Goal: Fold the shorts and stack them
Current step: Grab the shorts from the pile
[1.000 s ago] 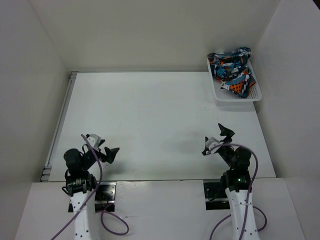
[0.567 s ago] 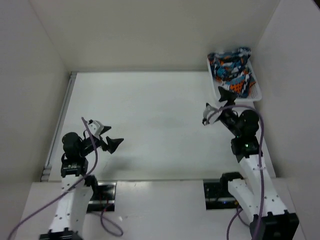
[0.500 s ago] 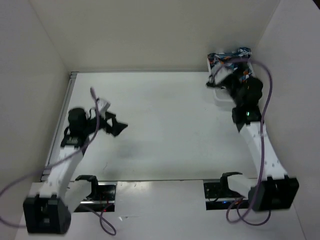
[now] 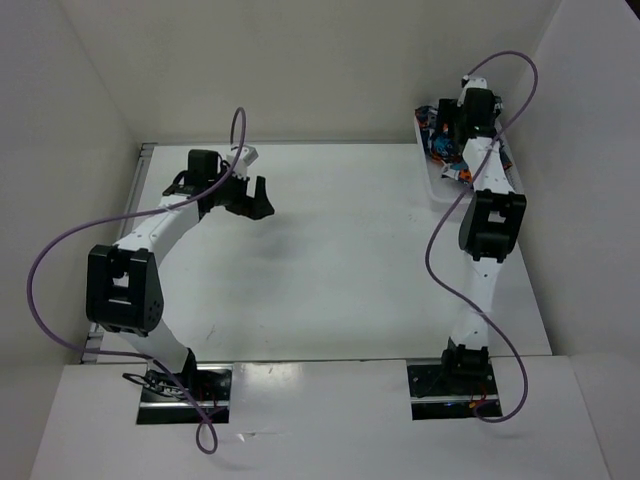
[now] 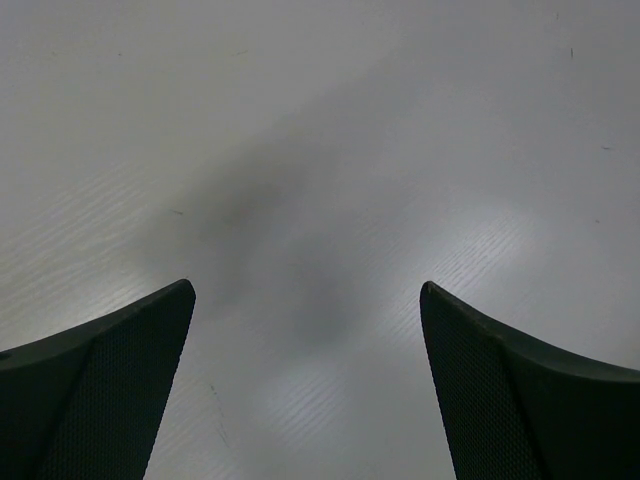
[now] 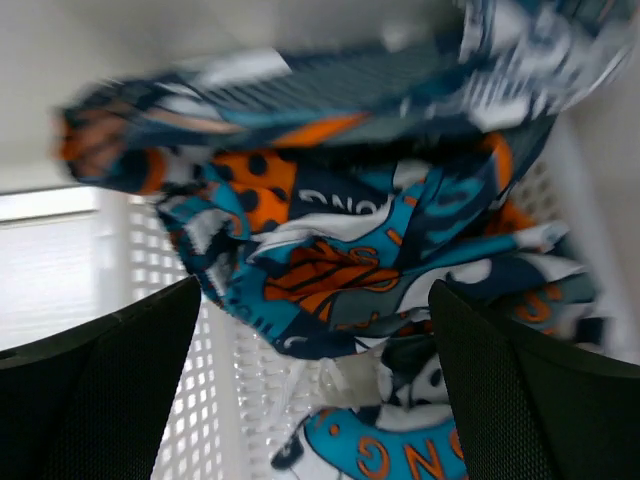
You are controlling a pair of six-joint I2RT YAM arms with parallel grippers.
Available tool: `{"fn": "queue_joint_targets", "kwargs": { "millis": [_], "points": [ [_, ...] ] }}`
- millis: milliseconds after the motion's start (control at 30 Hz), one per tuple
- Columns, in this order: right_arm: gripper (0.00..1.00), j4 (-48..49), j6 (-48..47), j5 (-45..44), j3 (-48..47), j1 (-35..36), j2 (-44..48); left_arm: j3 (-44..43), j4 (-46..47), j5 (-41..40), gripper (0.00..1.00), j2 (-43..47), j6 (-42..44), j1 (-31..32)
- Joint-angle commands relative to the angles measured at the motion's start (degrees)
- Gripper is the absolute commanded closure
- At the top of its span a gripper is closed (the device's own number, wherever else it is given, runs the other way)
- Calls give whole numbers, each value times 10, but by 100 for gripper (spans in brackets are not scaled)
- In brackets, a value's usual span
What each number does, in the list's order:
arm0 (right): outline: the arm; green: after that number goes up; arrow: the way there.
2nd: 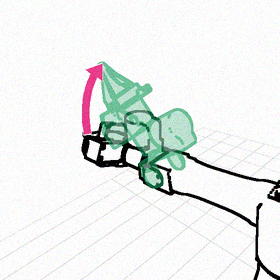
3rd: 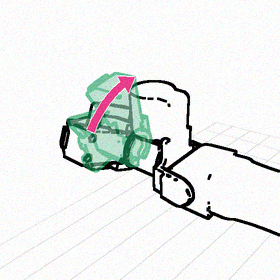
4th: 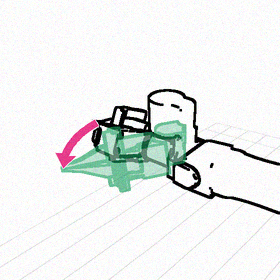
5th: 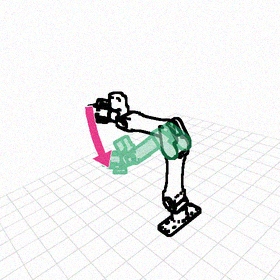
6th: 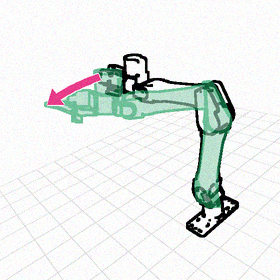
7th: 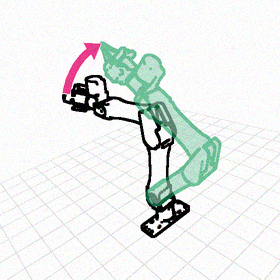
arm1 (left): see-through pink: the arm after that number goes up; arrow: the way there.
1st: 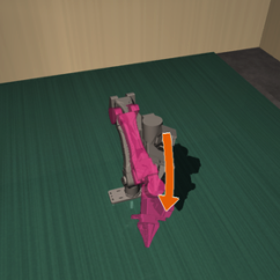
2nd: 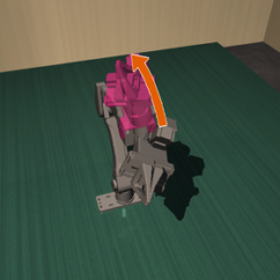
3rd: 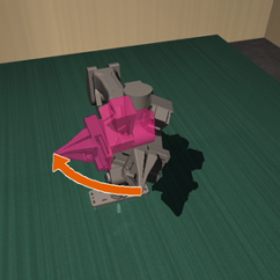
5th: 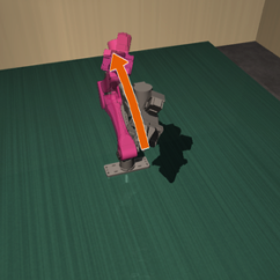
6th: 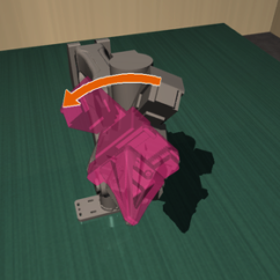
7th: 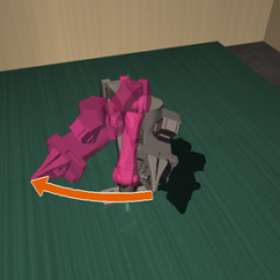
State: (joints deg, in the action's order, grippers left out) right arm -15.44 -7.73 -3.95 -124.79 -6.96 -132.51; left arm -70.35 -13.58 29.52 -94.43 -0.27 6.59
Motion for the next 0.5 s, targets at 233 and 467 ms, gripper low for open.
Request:
{"fn": "queue_joint_targets", "kwargs": {
  "millis": [233, 467],
  "points": [
    [6, -204, 164, -92, -326, 0, -226, -14, -18, -30, 0, -8, 3, 7],
    [100, -221, 184, -152, -296, 16, -203, 11, -6, -24, 0, 21, 3, 7]
  ]
}}
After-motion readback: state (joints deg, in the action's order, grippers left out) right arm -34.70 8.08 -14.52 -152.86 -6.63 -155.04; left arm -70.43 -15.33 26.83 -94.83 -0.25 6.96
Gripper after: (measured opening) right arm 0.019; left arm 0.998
